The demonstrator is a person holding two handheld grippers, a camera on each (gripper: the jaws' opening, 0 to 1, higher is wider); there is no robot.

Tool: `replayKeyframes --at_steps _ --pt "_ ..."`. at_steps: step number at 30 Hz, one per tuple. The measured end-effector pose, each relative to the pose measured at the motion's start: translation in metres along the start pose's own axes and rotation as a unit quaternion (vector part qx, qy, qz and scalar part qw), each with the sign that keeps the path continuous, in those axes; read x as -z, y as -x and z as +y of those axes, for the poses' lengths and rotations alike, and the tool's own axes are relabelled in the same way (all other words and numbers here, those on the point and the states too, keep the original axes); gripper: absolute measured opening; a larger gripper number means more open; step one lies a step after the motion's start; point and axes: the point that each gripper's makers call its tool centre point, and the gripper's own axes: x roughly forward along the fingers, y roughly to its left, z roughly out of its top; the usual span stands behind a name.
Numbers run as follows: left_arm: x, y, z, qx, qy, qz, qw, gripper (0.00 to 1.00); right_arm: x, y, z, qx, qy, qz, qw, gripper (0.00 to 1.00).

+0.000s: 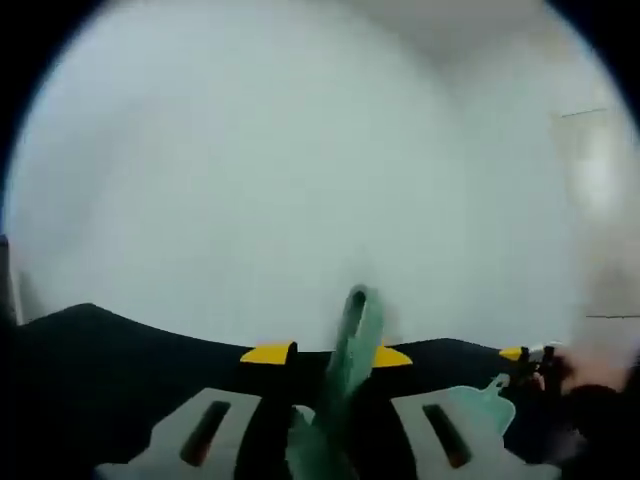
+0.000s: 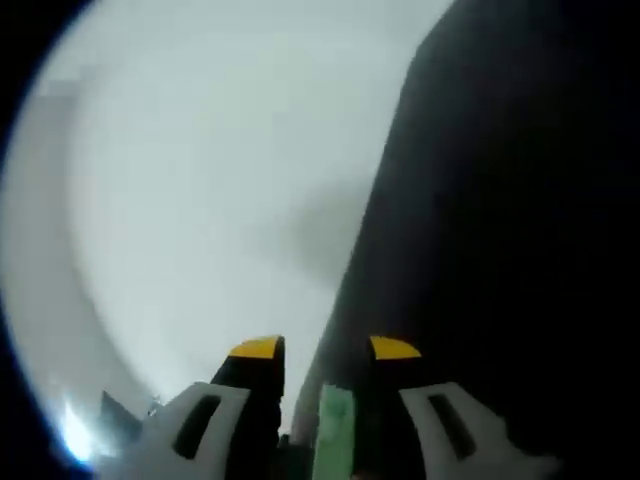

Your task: Pick up the broom and sweep the trash on the tabletop into the dustpan.

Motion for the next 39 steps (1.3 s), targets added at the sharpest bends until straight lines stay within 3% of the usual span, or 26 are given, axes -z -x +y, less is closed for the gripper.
replayKeyframes --at_steps 2,4,7,8,9,10,11,12,13,14,15,17,18,20,24,25,27,28,30,35,36,39 --pt "-0.004 0.002 -0.006 0.046 0.023 0.009 0.9986 0.31 0.009 0.000 0.001 -0.001 -0.004 0.008 1.0000 0.31" --pt "-0.008 0.006 -0.018 0.122 0.023 0.014 0.9922 0.31 0.017 -0.002 0.004 -0.013 -0.037 0.025 0.9989 0.30" --pt "-0.009 0.002 -0.014 0.151 -0.039 0.025 0.9874 0.38 0.017 -0.002 0.004 -0.017 -0.051 0.028 0.9982 0.29" --pt "-0.004 -0.002 -0.016 0.164 -0.047 0.042 0.9845 0.39 0.018 -0.002 0.004 -0.017 -0.052 0.029 0.9981 0.28" --pt "0.004 -0.004 -0.021 0.191 -0.058 0.070 0.9774 0.31 0.020 -0.003 0.004 -0.018 -0.052 0.031 0.9980 0.27" --pt "0.009 -0.004 -0.038 0.244 -0.104 0.082 0.9607 0.19 0.021 -0.003 0.005 -0.021 -0.054 0.033 0.9978 0.27" --pt "0.012 -0.003 -0.052 0.284 -0.127 0.089 0.9460 0.16 0.020 -0.003 0.007 -0.023 -0.058 0.033 0.9975 0.27" --pt "0.023 0.003 -0.075 0.326 -0.123 0.121 0.9295 0.13 0.020 -0.003 0.007 -0.023 -0.062 0.034 0.9972 0.27" --pt "0.032 0.001 -0.085 0.340 -0.129 0.161 0.9174 0.13 0.020 -0.003 0.007 -0.023 -0.069 0.034 0.9968 0.27" --pt "0.037 -0.006 -0.091 0.348 -0.170 0.178 0.9045 0.13 0.020 -0.003 0.007 -0.025 -0.076 0.035 0.9962 0.26" --pt "0.043 -0.006 -0.099 0.366 -0.187 0.202 0.8891 0.13 0.021 -0.003 0.007 -0.025 -0.080 0.035 0.9958 0.26" --pt "0.054 0.001 -0.117 0.399 -0.189 0.244 0.8636 0.13 0.021 -0.003 0.007 -0.025 -0.084 0.036 0.9955 0.25" --pt "0.058 0.001 -0.120 0.409 -0.189 0.260 0.8540 0.13 0.022 -0.003 0.007 -0.025 -0.085 0.037 0.9954 0.25" --pt "0.059 -0.007 -0.122 0.390 -0.196 0.272 0.8579 0.13 0.023 -0.003 0.009 -0.027 -0.081 0.040 0.9956 0.25" --pt "0.053 -0.007 -0.121 0.388 -0.181 0.268 0.8632 0.13 0.023 -0.003 0.011 -0.032 -0.085 0.043 0.9950 0.25" --pt "0.053 -0.006 -0.122 0.392 -0.177 0.269 0.8620 0.13 0.023 -0.003 0.011 -0.032 -0.087 0.043 0.9948 0.25" --pt "0.054 -0.002 -0.122 0.406 -0.174 0.271 0.8553 0.13 0.023 -0.003 0.011 -0.033 -0.092 0.043 0.9943 0.25" --pt "0.056 0.001 -0.121 0.418 -0.174 0.277 0.8478 0.14 0.023 -0.002 0.011 -0.032 -0.093 0.043 0.9942 0.24" --pt "0.058 0.001 -0.123 0.423 -0.175 0.286 0.8420 0.14 0.023 -0.002 0.011 -0.031 -0.094 0.044 0.9941 0.24" --pt "0.068 0.007 -0.133 0.445 -0.191 0.317 0.8153 0.15 0.023 -0.002 0.012 -0.034 -0.103 0.045 0.9931 0.24" --pt "0.072 0.005 -0.134 0.444 -0.198 0.322 0.8122 0.14 0.023 -0.002 0.011 -0.033 -0.106 0.045 0.9928 0.24" --pt "0.074 0.001 -0.136 0.436 -0.199 0.330 0.8128 0.14 0.023 -0.002 0.011 -0.033 -0.109 0.045 0.9924 0.24"
